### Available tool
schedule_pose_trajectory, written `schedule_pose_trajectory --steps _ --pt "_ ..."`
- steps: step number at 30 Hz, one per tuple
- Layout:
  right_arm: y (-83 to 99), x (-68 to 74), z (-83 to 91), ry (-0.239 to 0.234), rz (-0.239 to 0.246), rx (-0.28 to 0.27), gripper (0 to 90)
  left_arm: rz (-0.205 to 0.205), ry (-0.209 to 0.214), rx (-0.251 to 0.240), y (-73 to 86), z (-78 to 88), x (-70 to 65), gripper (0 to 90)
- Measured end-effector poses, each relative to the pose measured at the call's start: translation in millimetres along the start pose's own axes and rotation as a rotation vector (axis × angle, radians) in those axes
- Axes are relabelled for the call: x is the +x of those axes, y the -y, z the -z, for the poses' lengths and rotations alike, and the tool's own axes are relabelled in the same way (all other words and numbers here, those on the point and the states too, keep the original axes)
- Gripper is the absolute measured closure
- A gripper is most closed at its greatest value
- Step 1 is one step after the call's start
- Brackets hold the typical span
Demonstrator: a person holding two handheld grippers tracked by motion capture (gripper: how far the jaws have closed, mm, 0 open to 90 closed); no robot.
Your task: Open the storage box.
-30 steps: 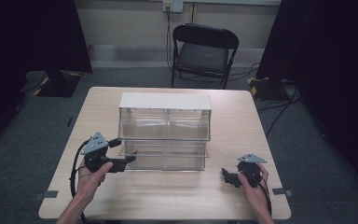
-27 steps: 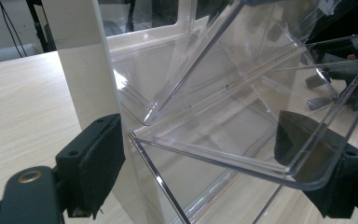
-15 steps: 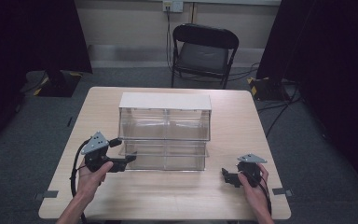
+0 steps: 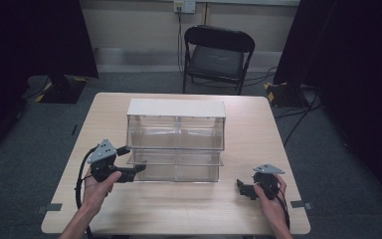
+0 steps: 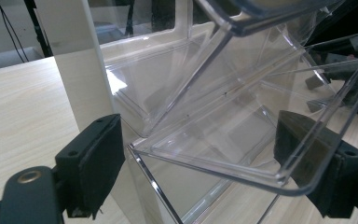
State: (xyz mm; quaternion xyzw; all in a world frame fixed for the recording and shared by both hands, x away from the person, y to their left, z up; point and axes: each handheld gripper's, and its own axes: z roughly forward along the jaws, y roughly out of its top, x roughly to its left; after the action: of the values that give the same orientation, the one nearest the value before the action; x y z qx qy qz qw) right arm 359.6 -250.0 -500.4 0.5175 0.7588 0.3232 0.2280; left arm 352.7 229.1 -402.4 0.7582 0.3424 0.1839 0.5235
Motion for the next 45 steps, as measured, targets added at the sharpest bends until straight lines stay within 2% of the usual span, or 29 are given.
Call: schedule_pose_trajectory --steps 23,35,36,38,45 --pt "0.0 0.0 0.0 0.000 0.000 0.000 7.8 -0.004 0.001 -0.019 -6.4 2.4 0.8 15.3" --pt "0.0 0.0 0.0 0.000 0.000 0.000 7.8 0.006 -0.002 -0.028 -8.0 1.8 1.3 15.2" --pt "0.0 0.0 0.0 0.000 0.000 0.000 7.8 -0.002 0.000 -0.027 -8.9 2.3 2.0 15.2" --pt "0.0 0.0 0.0 0.000 0.000 0.000 7.8 0.011 -0.002 -0.051 -9.8 2.5 1.7 15.2" --pt "0.0 0.0 0.0 0.000 0.000 0.000 7.8 0.022 0.001 -0.050 -11.1 1.3 1.9 15.0"
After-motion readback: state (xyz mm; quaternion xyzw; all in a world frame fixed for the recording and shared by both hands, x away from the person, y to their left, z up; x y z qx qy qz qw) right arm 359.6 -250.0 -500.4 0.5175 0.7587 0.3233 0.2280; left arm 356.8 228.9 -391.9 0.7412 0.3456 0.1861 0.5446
